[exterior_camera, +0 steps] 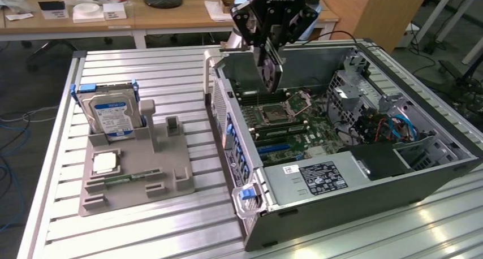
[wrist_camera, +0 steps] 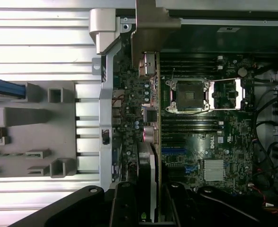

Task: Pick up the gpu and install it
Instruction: 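Pick up the gpu and move the gpu toward the slot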

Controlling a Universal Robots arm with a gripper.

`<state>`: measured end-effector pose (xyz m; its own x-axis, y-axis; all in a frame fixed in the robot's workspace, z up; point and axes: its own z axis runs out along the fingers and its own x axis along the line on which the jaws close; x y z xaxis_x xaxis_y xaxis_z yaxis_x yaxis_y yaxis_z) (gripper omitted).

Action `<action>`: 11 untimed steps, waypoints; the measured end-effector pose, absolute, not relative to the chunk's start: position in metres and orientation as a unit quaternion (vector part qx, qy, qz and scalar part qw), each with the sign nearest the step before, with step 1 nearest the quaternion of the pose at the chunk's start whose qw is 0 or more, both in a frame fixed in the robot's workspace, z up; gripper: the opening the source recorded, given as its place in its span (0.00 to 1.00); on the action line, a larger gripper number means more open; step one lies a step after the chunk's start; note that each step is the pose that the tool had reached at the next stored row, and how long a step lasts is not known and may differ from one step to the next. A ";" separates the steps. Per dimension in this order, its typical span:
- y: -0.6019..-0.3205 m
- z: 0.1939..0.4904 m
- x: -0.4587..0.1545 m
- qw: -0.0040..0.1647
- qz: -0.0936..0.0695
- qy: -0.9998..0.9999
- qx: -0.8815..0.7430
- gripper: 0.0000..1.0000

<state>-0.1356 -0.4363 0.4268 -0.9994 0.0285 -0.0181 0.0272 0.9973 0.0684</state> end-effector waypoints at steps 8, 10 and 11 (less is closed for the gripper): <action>-0.436 0.427 -0.124 0.010 0.034 0.999 0.014 0.28; -0.436 0.427 -0.121 0.010 0.034 0.999 0.014 0.28; -0.436 0.427 -0.120 0.010 0.034 0.999 0.014 0.28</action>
